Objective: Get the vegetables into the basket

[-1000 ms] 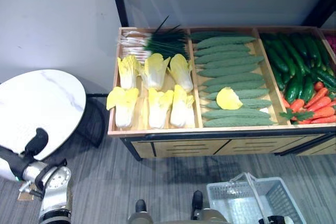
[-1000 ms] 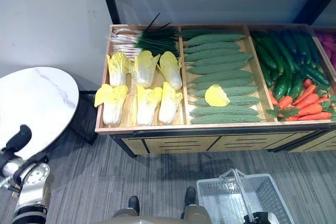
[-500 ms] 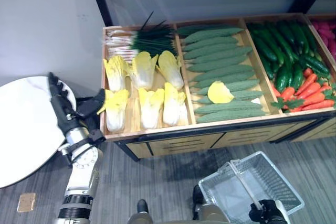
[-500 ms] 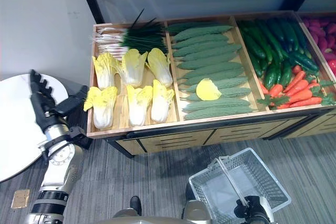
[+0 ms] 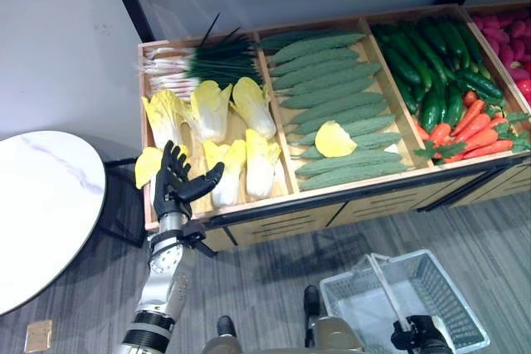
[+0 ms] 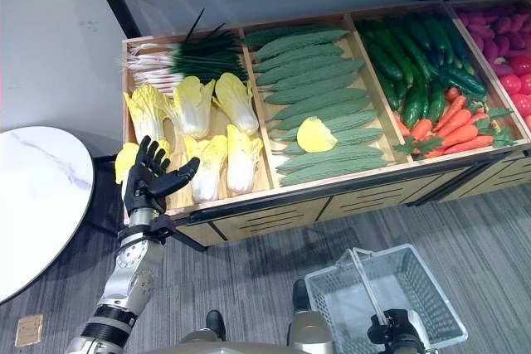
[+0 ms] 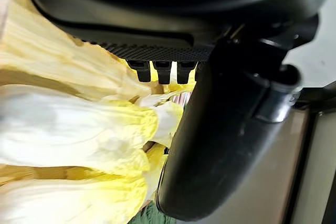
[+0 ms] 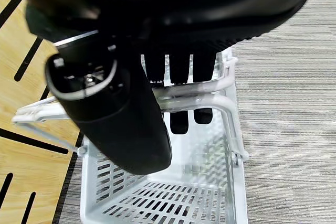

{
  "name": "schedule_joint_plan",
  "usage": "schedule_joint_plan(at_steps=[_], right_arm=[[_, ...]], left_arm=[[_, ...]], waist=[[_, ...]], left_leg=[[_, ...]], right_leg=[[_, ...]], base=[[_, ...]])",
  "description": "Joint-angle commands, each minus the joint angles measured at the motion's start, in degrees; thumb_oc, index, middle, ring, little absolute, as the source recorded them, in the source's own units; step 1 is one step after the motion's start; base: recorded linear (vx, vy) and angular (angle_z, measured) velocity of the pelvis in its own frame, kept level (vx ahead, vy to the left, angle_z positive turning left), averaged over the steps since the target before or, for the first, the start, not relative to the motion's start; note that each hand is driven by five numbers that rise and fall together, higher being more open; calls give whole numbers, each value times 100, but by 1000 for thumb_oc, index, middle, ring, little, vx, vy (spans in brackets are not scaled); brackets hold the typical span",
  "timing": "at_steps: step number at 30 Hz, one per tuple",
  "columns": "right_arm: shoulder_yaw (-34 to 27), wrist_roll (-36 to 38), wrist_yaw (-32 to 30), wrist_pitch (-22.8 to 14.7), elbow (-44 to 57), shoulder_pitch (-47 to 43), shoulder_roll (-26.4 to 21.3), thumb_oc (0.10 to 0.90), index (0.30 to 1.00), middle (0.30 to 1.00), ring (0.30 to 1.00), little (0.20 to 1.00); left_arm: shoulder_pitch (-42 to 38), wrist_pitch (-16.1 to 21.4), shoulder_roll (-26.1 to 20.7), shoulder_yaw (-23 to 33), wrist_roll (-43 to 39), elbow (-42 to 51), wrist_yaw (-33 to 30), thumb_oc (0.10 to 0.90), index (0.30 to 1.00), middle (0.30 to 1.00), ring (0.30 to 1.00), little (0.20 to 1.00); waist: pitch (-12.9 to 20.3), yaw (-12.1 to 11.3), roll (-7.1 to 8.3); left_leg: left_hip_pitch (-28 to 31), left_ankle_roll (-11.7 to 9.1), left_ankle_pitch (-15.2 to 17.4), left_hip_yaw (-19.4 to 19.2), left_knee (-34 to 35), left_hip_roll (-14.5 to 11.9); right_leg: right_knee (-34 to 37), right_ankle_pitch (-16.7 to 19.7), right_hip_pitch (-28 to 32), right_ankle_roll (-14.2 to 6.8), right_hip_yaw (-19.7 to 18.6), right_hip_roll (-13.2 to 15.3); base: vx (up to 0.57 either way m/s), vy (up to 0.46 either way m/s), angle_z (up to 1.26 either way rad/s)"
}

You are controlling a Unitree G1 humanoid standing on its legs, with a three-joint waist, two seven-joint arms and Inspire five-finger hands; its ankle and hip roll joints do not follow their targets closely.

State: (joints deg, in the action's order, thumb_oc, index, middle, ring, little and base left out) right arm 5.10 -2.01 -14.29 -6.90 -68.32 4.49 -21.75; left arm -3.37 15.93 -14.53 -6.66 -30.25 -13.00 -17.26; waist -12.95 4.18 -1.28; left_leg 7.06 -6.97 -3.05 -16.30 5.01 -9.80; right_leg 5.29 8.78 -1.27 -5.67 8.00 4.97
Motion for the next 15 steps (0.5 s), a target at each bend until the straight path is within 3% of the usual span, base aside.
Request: schedule_joint_plan(at_steps=[1,11,15], right_arm=[[184,-15,-173,-177,51,-167,-133,400,300,300,300,300],[229,37,-234,-242,62,-213,-110,400,300,300,300,300],[248,46,-249,-238,40,-256,-111,400,300,300,300,300]], left_arm=[[-620,350,-306,112,613,74,-130,900,1000,1000,1000,1000],[-788,19,-543,-250,2129,-591,-442,900,1000,1000,1000,1000],[-885,-33,-536,-359,2211,-794,-425,900,1000,1000,1000,1000]], waist=[[120,18,383],[73,77,396],[58,99,385]], left_leg=[[-66,-329,-55,140,-1,-232],[-65,-333,-48,51,-1,-240],[-51,-329,-52,19,-1,-242]], right_leg=[[-29,-487,503,-543,162,441],[-40,-472,418,-545,61,409],[-48,-477,392,-544,32,392]], base=[[9,-12,-6],[5,-5,-6],[14,-1,-4]])
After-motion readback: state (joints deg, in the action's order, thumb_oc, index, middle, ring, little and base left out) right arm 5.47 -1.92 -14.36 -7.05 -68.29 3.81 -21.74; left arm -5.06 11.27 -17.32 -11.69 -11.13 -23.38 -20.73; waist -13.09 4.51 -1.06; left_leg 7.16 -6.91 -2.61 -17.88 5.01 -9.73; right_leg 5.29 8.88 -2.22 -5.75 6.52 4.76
